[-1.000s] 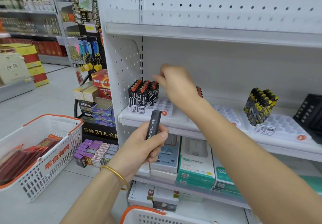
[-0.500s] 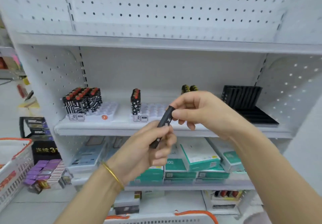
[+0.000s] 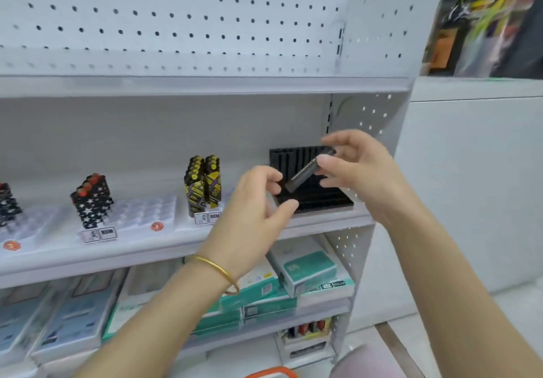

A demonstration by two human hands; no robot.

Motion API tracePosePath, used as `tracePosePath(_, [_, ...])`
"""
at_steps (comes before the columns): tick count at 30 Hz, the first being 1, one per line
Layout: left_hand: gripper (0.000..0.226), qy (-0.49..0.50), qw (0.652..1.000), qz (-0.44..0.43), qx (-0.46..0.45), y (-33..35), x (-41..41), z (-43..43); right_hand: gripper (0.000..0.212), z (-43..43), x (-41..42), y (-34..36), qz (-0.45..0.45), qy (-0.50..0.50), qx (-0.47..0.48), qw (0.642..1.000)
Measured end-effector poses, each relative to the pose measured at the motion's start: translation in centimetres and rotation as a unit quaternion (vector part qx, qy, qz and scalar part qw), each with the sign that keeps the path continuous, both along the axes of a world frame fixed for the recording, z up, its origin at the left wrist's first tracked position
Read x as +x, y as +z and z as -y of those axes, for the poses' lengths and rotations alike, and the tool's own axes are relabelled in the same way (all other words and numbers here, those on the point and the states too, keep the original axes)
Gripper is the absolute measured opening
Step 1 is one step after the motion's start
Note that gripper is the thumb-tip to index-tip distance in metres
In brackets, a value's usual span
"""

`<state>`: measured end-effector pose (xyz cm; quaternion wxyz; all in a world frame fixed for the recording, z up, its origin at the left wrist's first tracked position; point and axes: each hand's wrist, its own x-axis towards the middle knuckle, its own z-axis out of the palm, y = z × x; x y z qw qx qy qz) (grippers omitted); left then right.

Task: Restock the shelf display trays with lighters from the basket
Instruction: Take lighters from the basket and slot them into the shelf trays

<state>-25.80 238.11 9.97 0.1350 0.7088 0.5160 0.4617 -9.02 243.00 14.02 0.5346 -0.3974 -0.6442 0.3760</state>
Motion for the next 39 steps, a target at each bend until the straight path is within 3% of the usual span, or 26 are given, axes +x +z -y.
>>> tracePosePath(5, [0.037, 0.076, 0.988, -0.136, 0.017, 0.2, 0.4, -3.5, 0.023, -4.5, 0.0, 0.2, 0.136, -0.131, 0.101, 0.977])
tracePosePath(9, [0.023, 0.093, 0.952, -0.291, 0.027, -0.2, 1.0, -4.7, 0.025, -6.9, -1.1, -0.8, 0.207, -0.121, 0.142, 0.960])
tracePosePath(19, [0.023, 0.050, 0.967, -0.251, 0.005, -1.0, 0.6, -4.8, 0.029, -7.3, -2.0, -2.4, 0.290, -0.095, 0.176, 0.936])
tracePosePath(28, [0.025, 0.028, 0.965, -0.260, 0.017, -1.1, 0.4, -4.7, 0.047, -7.2, -2.4, -3.4, 0.351, -0.108, 0.184, 0.912])
tracePosePath(31, [0.026, 0.035, 0.963, -0.263, 0.051, -1.4, 0.4, -3.9, 0.053, -6.5, -2.3, -3.2, 0.319, -0.138, 0.197, 0.917])
tracePosePath(34, [0.028, 0.042, 0.969, -0.200, 0.140, -1.9, -0.5, -1.6, 0.045, -4.0, -2.5, -2.6, 0.258, -0.159, 0.218, 0.928])
tracePosePath(37, [0.018, 0.044, 0.967, -0.157, 0.195, -3.8, -2.3, 2.1, 0.032, 1.3, -3.6, -3.6, 0.185, -0.080, 0.215, 0.956])
tracePosePath(39, [0.015, 0.046, 0.968, -0.160, 0.186, -6.4, -4.0, 4.9, 0.027, 5.2, -4.7, -6.4, 0.154, -0.014, 0.193, 0.969])
